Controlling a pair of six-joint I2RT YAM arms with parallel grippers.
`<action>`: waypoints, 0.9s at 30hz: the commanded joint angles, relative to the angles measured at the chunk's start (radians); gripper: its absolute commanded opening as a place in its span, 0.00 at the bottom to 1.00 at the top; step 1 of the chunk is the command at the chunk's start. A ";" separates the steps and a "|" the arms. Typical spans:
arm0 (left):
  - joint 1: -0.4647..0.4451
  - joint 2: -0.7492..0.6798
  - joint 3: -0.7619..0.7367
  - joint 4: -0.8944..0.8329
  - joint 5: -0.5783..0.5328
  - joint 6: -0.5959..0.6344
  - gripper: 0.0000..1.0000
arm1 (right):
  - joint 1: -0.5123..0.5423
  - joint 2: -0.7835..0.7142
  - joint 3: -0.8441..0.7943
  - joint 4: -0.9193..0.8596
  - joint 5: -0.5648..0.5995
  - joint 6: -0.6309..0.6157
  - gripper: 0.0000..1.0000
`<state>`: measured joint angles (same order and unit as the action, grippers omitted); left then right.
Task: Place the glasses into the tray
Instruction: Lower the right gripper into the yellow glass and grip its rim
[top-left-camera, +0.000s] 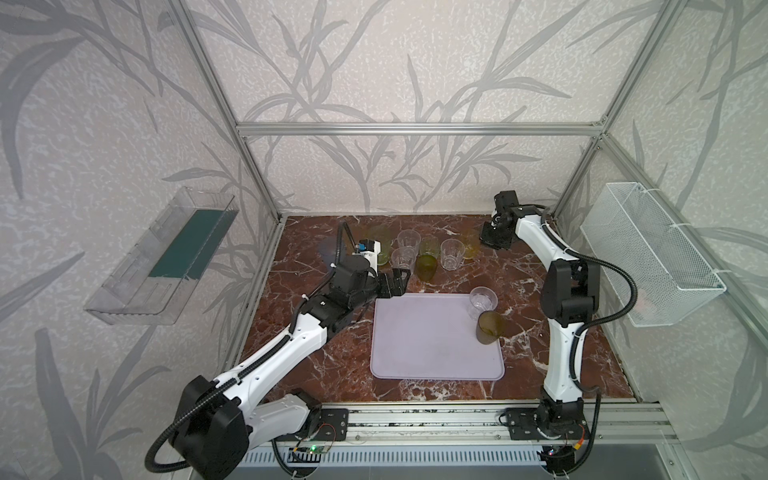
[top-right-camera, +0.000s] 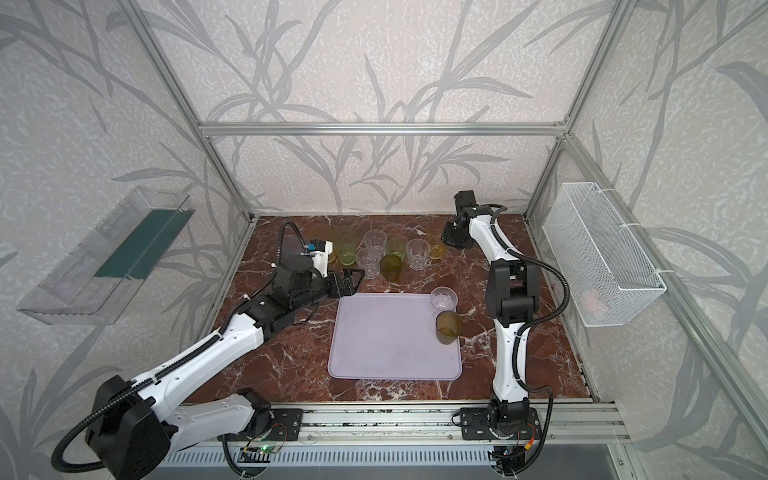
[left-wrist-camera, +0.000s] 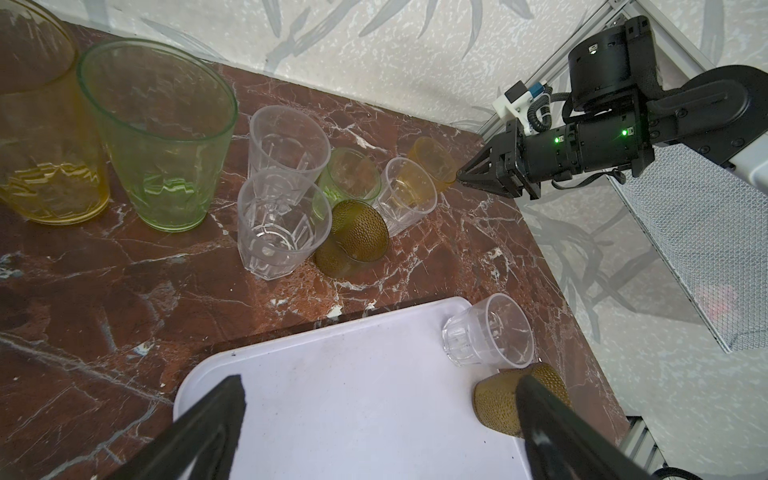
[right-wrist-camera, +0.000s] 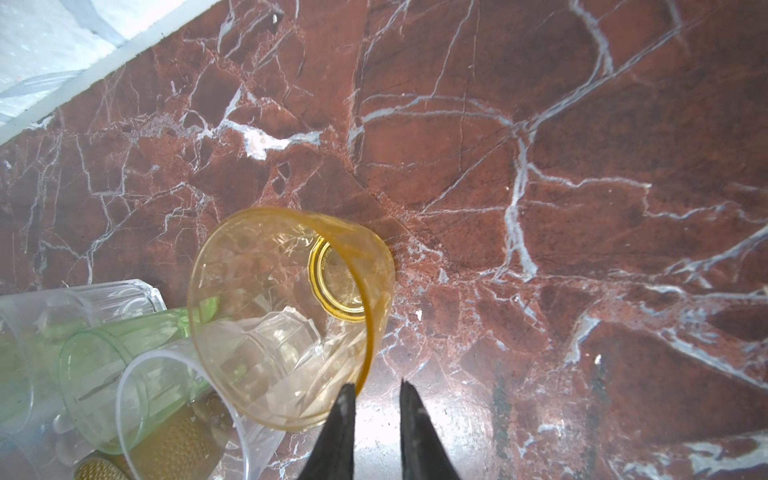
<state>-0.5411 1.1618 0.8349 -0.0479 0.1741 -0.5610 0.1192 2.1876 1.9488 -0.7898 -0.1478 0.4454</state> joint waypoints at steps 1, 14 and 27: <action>0.004 -0.016 -0.016 0.012 -0.009 -0.002 0.99 | -0.004 0.022 0.034 -0.011 -0.009 0.012 0.21; 0.003 -0.030 -0.022 0.005 -0.024 0.009 0.99 | -0.004 0.073 0.095 -0.052 0.040 0.000 0.17; 0.005 -0.051 -0.033 -0.001 -0.034 0.012 0.99 | -0.005 0.092 0.116 -0.070 0.048 -0.003 0.00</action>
<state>-0.5404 1.1347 0.8150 -0.0479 0.1547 -0.5568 0.1192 2.2601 2.0335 -0.8238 -0.1131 0.4492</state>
